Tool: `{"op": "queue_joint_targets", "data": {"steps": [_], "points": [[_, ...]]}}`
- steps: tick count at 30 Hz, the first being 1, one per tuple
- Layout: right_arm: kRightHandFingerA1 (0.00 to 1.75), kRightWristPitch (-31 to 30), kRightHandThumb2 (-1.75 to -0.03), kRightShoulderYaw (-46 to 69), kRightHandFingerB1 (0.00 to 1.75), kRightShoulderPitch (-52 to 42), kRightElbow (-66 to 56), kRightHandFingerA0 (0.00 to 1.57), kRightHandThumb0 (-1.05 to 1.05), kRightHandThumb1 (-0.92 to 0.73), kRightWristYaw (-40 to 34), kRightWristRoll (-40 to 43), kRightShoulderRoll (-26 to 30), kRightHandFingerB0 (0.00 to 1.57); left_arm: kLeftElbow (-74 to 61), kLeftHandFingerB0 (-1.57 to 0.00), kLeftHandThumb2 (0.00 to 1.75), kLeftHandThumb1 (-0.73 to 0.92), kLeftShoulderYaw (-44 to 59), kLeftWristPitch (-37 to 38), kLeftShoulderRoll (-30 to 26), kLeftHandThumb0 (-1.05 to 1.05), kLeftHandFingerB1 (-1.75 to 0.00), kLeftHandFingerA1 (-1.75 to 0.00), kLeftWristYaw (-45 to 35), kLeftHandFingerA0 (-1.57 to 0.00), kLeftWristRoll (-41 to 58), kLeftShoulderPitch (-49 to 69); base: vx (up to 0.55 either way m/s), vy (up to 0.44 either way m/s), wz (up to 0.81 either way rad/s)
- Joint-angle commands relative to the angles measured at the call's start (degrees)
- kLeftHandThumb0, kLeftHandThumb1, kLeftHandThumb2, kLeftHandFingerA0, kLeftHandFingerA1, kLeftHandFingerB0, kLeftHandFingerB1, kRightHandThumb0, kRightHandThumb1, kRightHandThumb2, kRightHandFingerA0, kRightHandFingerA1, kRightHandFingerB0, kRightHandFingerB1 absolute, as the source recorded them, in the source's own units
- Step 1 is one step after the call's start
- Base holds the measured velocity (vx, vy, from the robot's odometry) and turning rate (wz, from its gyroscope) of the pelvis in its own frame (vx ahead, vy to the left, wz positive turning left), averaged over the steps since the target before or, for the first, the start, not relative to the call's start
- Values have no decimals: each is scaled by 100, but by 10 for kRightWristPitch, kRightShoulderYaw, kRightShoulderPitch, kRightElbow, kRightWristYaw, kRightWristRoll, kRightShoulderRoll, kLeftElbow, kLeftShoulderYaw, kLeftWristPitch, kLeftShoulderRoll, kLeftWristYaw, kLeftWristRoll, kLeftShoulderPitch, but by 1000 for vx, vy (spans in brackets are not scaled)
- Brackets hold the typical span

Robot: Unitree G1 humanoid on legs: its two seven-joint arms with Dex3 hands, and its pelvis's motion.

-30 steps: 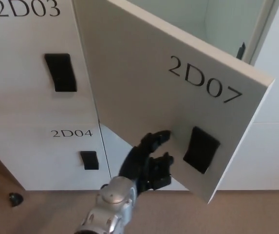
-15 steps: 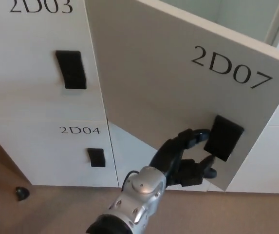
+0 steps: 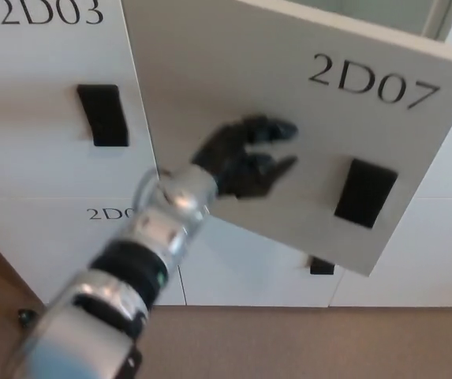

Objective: The robot walks towards an open cabinet and lifts its left hand to push the door towards the right to close it.

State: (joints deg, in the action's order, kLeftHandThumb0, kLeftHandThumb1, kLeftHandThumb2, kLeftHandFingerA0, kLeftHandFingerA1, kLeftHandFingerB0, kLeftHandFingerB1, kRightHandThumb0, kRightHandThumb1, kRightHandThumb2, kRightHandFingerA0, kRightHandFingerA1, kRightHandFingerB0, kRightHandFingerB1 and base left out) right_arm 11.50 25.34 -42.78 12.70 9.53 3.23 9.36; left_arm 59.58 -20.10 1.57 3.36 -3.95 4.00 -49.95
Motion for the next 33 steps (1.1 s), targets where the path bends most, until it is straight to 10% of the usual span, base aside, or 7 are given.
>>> {"op": "queue_joint_targets", "data": {"steps": [1, 7, 8, 10, 21, 22, 33], "points": [[47, 31, -60, -9, 38, 54, -68, 55, -42, -69, 43, 21, 50, 34, 139, -25, 63, 74, 45, -73, -347, -52, -32, -35, -22, -28, -90, -406, 0, 0, 0], [50, 11, -60, -49, 39, 113, -52, 56, -40, -71, 52, -1, 52, 34, 143, -28, 62, 72, 60, -42, -466, -57, -32, -32, -49, -25, -82, -370, 0, 0, 0], [51, 8, -60, -56, 39, 118, -55, 56, -40, -71, 53, -6, 51, 34, 146, -7, 103, 50, 67, -38, -490, -31, -49, -51, -56, -7, -75, -363, 0, 0, 0], [50, -2, -60, -62, 39, 123, -65, 54, -40, -71, 58, -5, 50, 34, 150, 0, 104, 53, 81, -35, -519, -33, -46, -48, -64, 0, -61, -352, 0, 0, 0], [50, -11, -60, -63, 39, 126, -72, 54, -40, -71, 63, 1, 49, 34, 158, 0, 104, 53, 86, -32, -534, -33, -46, -48, -72, 0, -51, -348, 0, 0, 0], [49, -27, -60, -71, 38, 142, -87, 53, -39, -71, 64, -5, 55, 33, 142, -29, 61, 68, 127, 4, -559, -51, -31, -34, -133, -34, -5, -296, 0, 0, 0], [51, -41, -62, -73, 40, 156, -87, 51, -38, -72, 84, 15, 64, 31, 46, -31, 84, 52, 201, 42, -558, -61, -45, -49, -316, -38, 70, -200, 0, 0, 0]]}}
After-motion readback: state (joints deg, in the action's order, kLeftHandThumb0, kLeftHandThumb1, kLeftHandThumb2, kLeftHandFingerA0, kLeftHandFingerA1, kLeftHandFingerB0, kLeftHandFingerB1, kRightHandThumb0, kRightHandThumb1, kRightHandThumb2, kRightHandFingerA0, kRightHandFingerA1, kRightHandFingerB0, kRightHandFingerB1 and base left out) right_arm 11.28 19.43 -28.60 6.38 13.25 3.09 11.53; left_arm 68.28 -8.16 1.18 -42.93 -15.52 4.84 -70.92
